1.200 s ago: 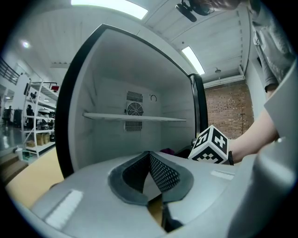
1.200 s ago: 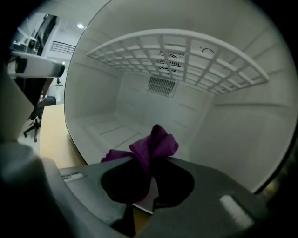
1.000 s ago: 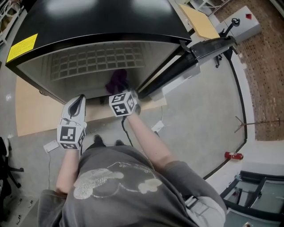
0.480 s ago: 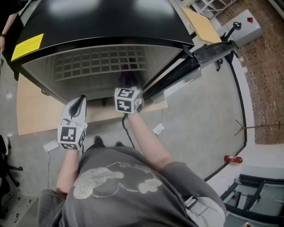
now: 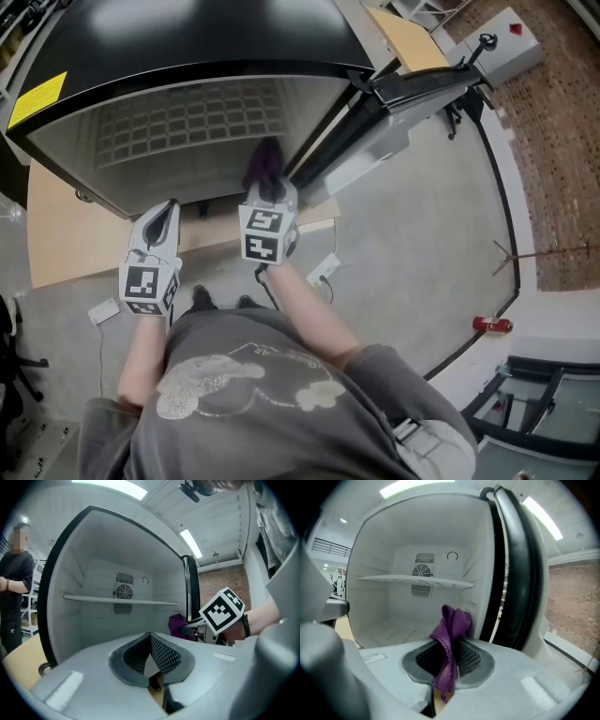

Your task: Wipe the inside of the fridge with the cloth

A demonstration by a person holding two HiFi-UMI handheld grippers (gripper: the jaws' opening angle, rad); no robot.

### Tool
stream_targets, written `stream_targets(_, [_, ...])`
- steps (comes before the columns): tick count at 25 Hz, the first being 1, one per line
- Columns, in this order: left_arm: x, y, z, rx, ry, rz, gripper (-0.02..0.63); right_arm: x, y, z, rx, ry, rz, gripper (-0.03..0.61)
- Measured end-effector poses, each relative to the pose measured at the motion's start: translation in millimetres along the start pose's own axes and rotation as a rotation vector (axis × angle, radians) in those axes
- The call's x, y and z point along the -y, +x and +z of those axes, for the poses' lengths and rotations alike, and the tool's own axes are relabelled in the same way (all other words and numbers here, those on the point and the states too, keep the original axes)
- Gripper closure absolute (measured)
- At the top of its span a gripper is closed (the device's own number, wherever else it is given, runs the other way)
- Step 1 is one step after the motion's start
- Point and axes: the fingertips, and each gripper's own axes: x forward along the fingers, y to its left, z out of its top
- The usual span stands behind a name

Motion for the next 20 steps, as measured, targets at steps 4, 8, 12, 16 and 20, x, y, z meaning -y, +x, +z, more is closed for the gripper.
stream_targets(4, [20, -2, -4, -0.009, 0.000, -0.001, 0.595, 5, -23, -10, 0.008, 0.008, 0.029, 0.535])
stream_targets(8, [40, -9, -2, -0.005, 0.000, 0.020, 0.595, 7, -43, -11, 0.054, 0.009, 0.101, 0.535])
stream_targets(12, [60, -23, 19, 0.032, 0.003, 0.059, 0.595, 0, -67, 0, 0.152, -0.027, 0.220, 0.535])
stream_targets(16, [76, -49, 36, 0.048, 0.004, 0.131, 0.596, -18, -88, 6, 0.237, -0.089, 0.351, 0.535])
stream_targets(20, [91, -65, 38, 0.046, -0.010, 0.165, 0.595, -25, -101, -3, 0.246, -0.112, 0.423, 0.535])
